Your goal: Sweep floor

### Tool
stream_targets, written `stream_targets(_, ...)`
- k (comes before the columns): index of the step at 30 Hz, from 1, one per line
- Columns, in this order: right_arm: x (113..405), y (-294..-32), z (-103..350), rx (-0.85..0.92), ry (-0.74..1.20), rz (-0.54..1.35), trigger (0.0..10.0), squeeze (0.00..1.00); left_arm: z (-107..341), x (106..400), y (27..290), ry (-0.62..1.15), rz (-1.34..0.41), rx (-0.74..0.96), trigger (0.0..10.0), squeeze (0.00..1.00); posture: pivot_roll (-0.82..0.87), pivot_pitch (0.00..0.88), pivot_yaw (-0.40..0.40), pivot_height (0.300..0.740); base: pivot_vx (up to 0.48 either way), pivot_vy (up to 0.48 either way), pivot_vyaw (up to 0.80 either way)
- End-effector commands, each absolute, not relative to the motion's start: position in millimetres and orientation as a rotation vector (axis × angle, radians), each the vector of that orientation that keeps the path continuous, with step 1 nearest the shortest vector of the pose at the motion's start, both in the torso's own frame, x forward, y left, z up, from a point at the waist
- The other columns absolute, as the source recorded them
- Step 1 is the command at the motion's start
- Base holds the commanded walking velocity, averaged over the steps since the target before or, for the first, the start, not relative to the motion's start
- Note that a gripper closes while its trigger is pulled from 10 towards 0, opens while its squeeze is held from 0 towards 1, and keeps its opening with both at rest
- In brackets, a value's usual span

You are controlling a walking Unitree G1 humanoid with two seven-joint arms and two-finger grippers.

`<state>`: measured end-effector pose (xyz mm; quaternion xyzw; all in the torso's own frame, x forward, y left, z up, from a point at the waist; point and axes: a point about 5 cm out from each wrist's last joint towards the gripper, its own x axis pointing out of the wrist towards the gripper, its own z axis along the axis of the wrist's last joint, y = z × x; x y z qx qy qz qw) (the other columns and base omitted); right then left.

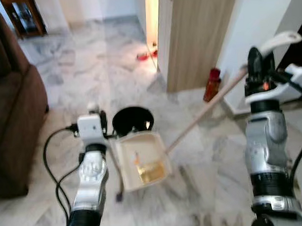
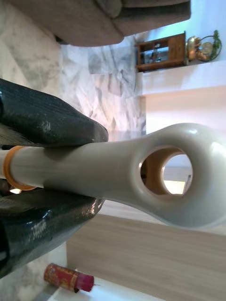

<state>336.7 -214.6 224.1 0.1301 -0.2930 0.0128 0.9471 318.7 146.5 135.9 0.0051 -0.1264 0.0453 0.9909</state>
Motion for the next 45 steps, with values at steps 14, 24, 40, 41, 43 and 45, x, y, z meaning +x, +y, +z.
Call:
stream_targets(14, 343, -186, 238, 0.318, -0.649, 0.07, 10.0, 0.0, 149, 317, 178, -0.313, 0.154, 0.087, 10.0, 0.0, 0.13, 0.0, 0.001, 0.74, 0.297, 0.0, 0.06)
stream_targets(24, 344, -162, 231, 0.419, -0.646, 0.082, 10.0, 0.0, 150, 316, 185, -0.302, 0.127, 0.132, 10.0, 0.0, 0.15, 0.0, 0.042, 0.74, 0.296, 0.0, 0.33)
stream_targets(40, 346, -162, 237, 0.42, -0.652, 0.103, 10.0, 0.0, 149, 318, 178, -0.306, 0.12, 0.118, 10.0, 0.0, 0.13, 0.0, 0.019, 0.74, 0.296, 0.0, 0.0)
stream_targets(41, 346, -162, 237, 0.423, -0.645, 0.107, 10.0, 0.0, 149, 318, 178, -0.306, 0.121, 0.116, 10.0, 0.0, 0.14, 0.0, 0.015, 0.74, 0.296, 0.0, 0.0)
stream_targets(43, 347, -162, 236, 0.427, -0.639, 0.109, 10.0, 0.0, 149, 317, 178, -0.308, 0.124, 0.114, 10.0, 0.0, 0.14, 0.0, 0.009, 0.74, 0.296, 0.0, 0.0)
stream_targets(45, 348, -160, 238, 0.426, -0.641, 0.116, 10.0, 0.0, 149, 316, 178, -0.31, 0.129, 0.112, 10.0, 0.0, 0.14, 0.0, 0.007, 0.74, 0.296, 0.0, 0.0)
